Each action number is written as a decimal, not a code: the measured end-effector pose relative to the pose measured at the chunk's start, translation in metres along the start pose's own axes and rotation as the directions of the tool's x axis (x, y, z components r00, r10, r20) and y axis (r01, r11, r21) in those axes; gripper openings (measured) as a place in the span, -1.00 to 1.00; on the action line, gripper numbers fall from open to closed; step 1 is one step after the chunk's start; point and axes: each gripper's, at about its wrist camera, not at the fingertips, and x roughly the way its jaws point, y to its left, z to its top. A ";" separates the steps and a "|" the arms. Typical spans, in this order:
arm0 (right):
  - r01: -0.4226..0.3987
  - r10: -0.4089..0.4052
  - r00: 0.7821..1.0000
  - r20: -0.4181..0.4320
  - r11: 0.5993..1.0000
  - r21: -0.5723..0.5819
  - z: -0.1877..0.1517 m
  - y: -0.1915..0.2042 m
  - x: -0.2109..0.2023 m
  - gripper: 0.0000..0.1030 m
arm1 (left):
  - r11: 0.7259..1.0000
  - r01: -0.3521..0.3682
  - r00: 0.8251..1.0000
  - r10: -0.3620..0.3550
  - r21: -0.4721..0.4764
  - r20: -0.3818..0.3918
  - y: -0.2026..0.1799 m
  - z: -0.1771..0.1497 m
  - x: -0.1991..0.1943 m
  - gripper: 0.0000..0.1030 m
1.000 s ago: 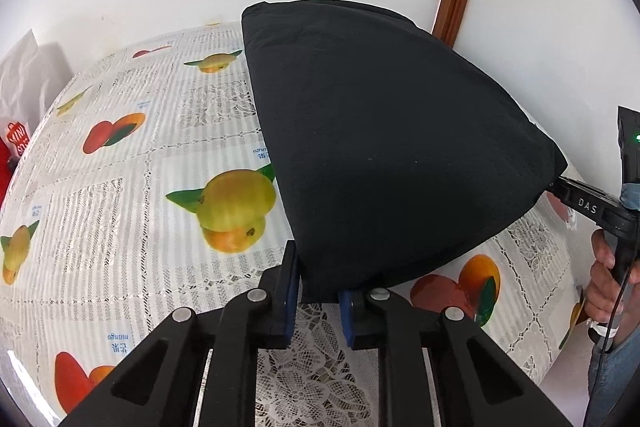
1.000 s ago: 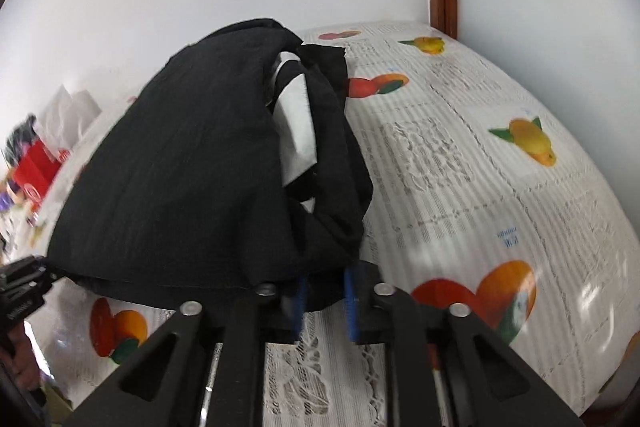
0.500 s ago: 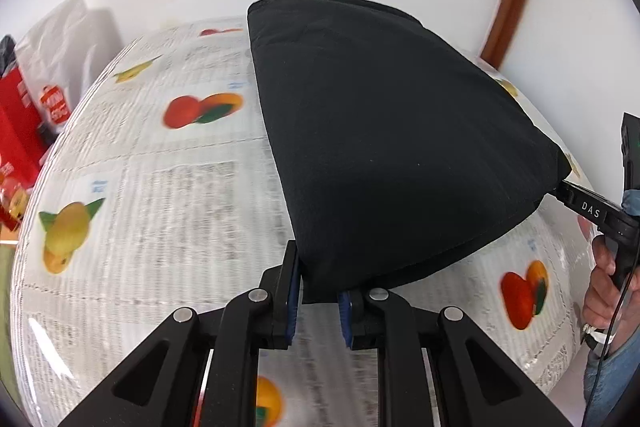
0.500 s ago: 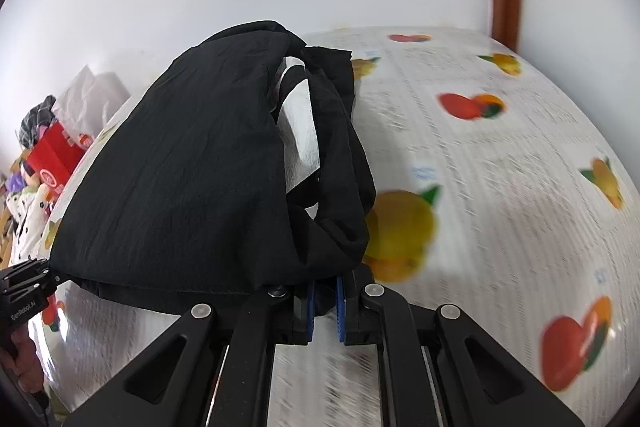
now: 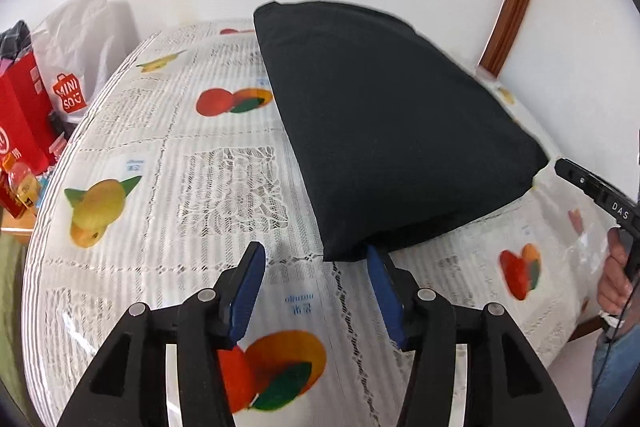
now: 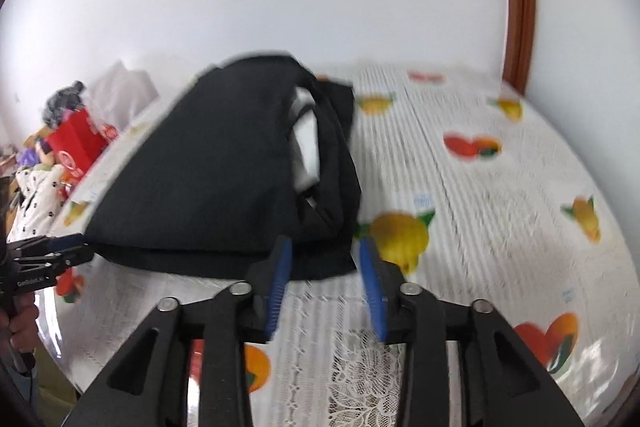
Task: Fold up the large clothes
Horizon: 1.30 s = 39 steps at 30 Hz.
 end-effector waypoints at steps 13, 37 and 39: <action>-0.078 0.082 0.996 -0.036 0.992 0.102 0.027 0.015 0.058 -0.91 | 0.998 -0.057 0.996 0.059 -0.025 0.073 -0.004 0.027 -0.011 0.03; -0.015 0.019 0.996 -0.083 0.999 0.047 0.063 0.039 0.084 -0.47 | 0.998 -0.059 0.998 0.060 -0.016 0.037 -0.008 0.053 0.028 0.14; -0.029 0.035 0.995 -0.091 0.997 0.067 0.066 0.038 0.090 -0.56 | 0.998 -0.057 0.998 0.057 -0.002 0.035 -0.010 0.055 0.031 0.15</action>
